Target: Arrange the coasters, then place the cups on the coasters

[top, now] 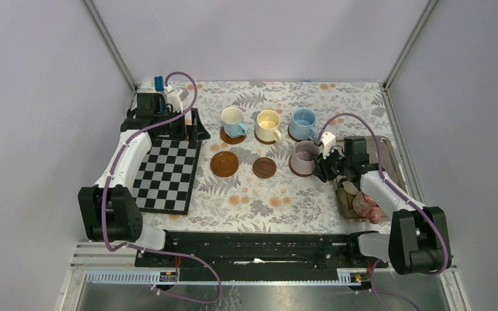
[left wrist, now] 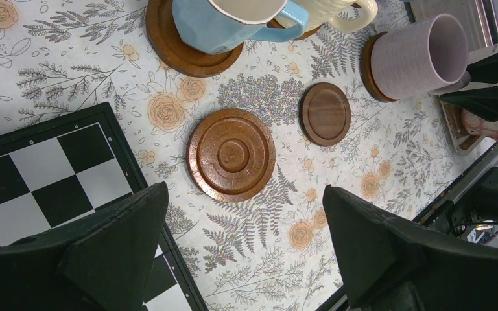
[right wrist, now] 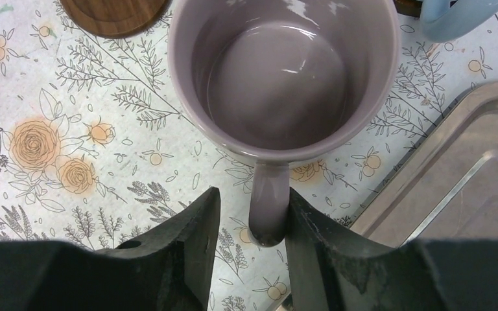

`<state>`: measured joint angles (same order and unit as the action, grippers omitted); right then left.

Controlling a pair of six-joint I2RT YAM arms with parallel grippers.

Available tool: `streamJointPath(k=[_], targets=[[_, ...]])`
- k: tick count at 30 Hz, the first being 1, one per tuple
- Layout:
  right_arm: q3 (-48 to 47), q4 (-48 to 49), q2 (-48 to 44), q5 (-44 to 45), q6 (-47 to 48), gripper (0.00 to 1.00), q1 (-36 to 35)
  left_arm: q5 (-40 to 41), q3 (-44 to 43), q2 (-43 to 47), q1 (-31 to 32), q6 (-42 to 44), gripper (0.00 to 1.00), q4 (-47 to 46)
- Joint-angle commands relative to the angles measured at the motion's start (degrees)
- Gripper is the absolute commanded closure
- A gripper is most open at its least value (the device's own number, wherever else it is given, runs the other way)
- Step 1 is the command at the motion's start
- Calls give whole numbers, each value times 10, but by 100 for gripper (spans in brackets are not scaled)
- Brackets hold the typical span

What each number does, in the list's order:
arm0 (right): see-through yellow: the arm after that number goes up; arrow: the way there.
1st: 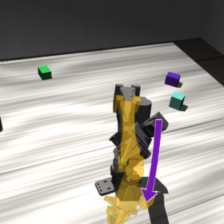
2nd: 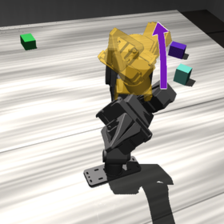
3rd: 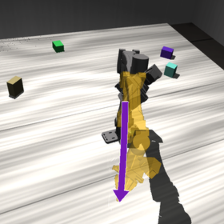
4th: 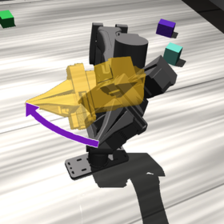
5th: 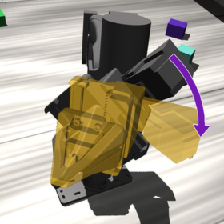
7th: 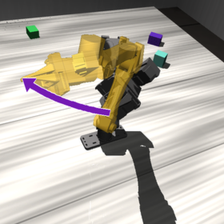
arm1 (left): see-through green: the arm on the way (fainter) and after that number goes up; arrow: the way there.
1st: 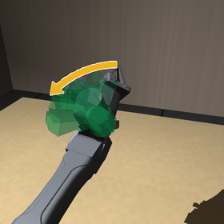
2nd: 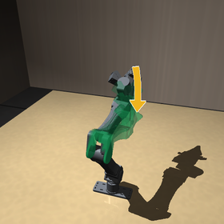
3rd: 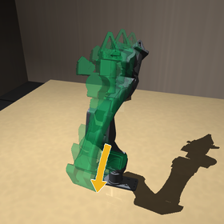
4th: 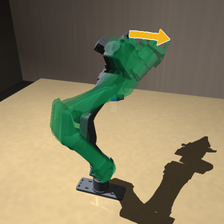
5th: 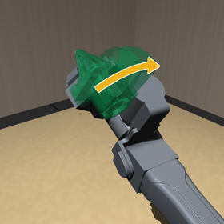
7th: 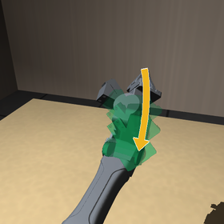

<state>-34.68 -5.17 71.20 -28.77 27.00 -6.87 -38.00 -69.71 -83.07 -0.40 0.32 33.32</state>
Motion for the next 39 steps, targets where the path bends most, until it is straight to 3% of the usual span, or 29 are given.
streamJointPath(k=[1,12,21,28,39], targets=[[-1,-10,-15,-20,8,54,-5,-14,-3,11,1,1,1,-19],[-17,0,31,-24,1,55,-5,-12,-1,17,1,2,1,-19],[-83,-109,-22,-8,-5,28,-6,-14,1,19,1,3,1,-20],[-129,-164,-6,39,-23,27,-5,-19,-2,17,1,2,1,-19],[-294,-431,-19,102,-3,24,3,-12,7,36,1,8,1,-20]])
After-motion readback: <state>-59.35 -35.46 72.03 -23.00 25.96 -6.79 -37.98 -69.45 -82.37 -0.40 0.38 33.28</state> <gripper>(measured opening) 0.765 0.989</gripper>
